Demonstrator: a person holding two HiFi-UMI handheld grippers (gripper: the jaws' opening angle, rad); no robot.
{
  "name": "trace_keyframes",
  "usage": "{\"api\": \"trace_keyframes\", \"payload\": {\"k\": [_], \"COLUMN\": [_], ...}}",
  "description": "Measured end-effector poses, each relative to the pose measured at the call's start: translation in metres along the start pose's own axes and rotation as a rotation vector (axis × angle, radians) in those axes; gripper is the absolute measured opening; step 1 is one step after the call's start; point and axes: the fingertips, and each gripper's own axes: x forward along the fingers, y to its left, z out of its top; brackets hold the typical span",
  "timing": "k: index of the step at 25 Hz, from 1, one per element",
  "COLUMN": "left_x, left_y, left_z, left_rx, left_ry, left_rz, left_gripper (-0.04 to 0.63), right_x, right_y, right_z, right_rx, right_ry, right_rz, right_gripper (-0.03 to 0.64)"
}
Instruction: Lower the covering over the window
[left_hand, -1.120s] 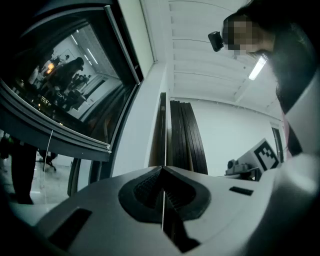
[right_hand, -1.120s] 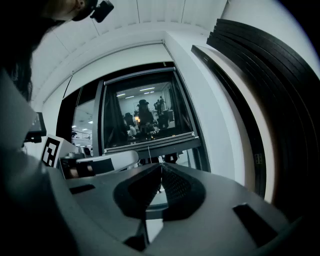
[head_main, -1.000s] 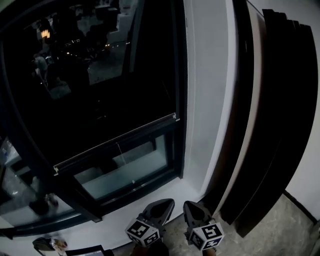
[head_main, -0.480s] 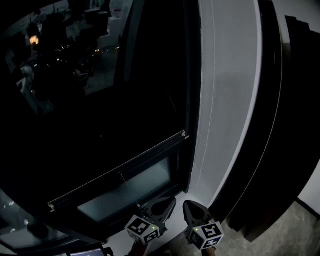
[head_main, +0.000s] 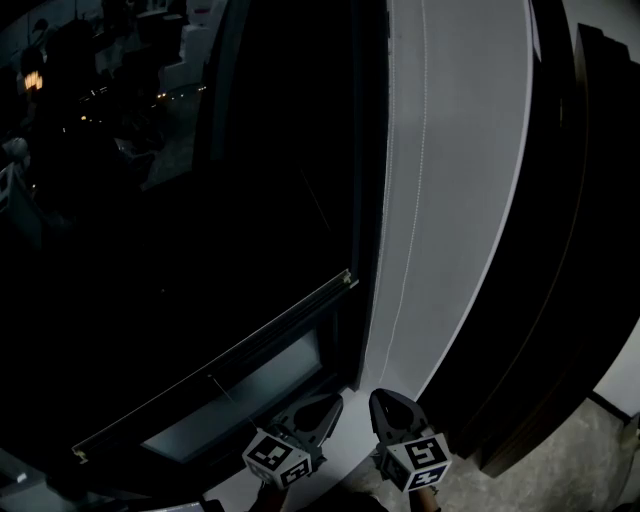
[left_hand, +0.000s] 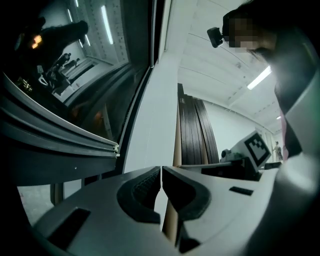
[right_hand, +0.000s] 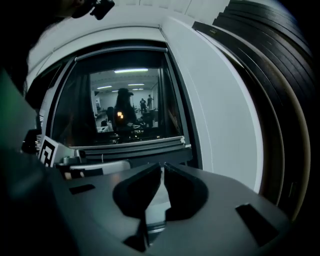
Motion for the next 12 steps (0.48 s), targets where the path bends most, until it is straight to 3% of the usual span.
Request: {"api": "trace_keyframes", "payload": {"k": [7,12], "left_x": [0.032,0.056], "left_y": [0.029,0.043], "left_z": [0.004,0.006], "left_rx": [-0.016,0.047], "left_ry": [-0.010,0.001], "left_rz": [0.049,0.045], "left_gripper": [0.002,0.002], "right_x": [0.065,0.119], "right_y": [-0.059,-0.090], "right_z": [0.062,0.092], "right_rx": [-0.100,-0.226], "right_ry": [-0.057,-0.043], "right_rz": [-0.008,0.006], "right_gripper": [0.014,0.074]}}
